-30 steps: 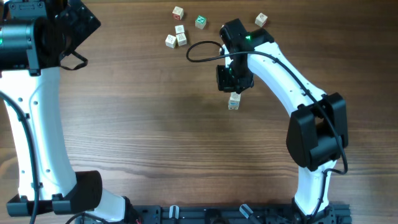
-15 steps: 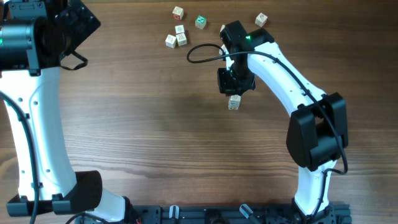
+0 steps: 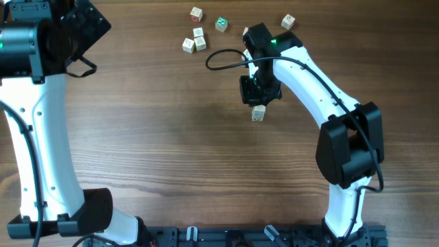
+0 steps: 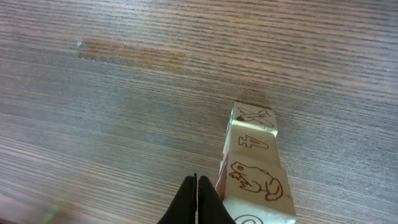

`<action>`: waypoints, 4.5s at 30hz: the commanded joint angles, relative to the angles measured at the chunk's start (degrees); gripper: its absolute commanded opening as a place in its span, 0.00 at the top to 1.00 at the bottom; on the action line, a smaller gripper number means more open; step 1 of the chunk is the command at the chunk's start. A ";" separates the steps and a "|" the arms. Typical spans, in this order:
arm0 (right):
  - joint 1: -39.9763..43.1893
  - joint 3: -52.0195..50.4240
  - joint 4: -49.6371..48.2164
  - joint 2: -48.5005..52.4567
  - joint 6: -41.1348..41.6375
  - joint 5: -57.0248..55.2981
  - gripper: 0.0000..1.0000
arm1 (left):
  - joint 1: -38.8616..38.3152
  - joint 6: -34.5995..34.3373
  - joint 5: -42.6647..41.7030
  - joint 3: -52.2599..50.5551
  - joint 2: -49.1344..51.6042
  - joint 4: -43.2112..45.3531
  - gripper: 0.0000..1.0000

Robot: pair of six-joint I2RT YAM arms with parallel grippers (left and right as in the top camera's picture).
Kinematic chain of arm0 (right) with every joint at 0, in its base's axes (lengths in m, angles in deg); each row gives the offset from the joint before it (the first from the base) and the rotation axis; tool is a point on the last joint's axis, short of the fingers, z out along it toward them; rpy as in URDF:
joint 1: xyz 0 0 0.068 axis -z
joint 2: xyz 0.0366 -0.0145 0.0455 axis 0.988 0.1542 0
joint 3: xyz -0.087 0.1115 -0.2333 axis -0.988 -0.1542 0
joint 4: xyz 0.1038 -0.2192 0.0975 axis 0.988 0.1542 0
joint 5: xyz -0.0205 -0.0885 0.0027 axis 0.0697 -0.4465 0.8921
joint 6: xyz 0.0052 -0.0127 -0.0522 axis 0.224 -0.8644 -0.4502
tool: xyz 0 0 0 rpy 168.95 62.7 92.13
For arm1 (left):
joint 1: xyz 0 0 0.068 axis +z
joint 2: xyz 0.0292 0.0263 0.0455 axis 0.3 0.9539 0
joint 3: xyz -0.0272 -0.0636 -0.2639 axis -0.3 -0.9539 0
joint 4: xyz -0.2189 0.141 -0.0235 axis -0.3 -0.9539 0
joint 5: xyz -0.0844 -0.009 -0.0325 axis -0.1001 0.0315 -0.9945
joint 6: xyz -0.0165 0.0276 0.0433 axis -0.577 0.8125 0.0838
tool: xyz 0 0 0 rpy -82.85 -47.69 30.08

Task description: Form a tower

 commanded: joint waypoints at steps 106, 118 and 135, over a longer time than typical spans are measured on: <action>-1.64 -13.51 -12.22 -14.75 17.53 -12.04 0.86 | 0.26 -0.79 0.94 0.59 -1.03 0.13 0.00; -1.64 -13.51 -12.41 -13.57 16.81 -13.79 0.78 | 0.26 -0.79 0.94 0.59 -1.03 0.13 0.00; -1.64 -13.51 -12.94 -13.57 13.86 -13.77 0.67 | 0.26 -0.79 0.94 0.59 -1.03 0.13 0.00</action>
